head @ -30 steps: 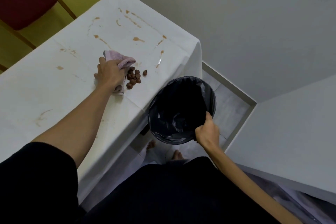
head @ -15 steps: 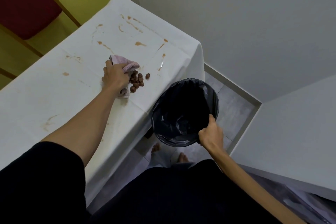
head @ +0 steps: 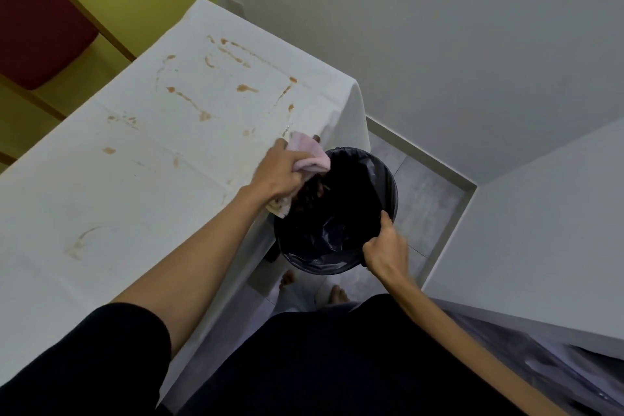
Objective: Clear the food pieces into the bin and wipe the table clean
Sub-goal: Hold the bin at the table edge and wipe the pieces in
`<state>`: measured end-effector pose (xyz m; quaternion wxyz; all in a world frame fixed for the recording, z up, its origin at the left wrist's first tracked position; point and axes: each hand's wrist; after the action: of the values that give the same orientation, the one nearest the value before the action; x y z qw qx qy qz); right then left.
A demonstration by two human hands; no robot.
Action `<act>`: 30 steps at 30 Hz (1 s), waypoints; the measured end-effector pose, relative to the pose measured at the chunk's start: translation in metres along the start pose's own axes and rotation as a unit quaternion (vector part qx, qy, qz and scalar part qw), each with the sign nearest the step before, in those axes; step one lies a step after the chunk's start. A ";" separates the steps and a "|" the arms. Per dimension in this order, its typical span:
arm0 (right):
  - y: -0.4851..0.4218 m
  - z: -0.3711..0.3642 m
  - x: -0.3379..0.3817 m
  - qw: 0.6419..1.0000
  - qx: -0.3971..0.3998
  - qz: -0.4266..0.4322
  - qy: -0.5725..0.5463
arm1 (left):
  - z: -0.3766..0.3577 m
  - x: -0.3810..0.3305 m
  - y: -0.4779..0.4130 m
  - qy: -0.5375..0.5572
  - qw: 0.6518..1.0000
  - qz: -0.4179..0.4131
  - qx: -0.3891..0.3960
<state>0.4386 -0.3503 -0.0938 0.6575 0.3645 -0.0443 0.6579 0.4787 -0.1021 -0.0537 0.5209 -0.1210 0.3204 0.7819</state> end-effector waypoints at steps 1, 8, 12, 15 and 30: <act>0.000 0.001 0.000 1.000 0.000 0.000 0.000 | -0.002 -0.003 0.002 0.003 1.000 -0.022 0.021; -0.001 0.007 -0.001 1.000 -0.009 0.003 0.003 | 0.038 0.007 -0.018 0.020 0.997 0.009 -0.077; -0.002 0.009 -0.001 1.000 -0.006 -0.003 -0.006 | 0.057 0.011 -0.038 0.027 0.993 0.032 -0.111; -0.003 0.009 -0.002 1.000 -0.007 -0.006 -0.014 | 0.056 0.011 -0.047 0.023 0.991 0.049 -0.119; -0.013 0.006 -0.004 0.999 0.006 -0.026 -0.017 | -0.001 -0.002 0.003 0.011 0.999 0.010 -0.053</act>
<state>0.4519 -0.3547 -0.0971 0.6716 0.3805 -0.0415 0.6344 0.4772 -0.1049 -0.0524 0.5023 -0.1539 0.2860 0.8014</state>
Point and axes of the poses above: each hand's wrist, its own y-axis away from the middle knuckle, its own z-axis out of the back of the hand, x = y × z, and after that the axes turned 8 degrees about z, right-handed
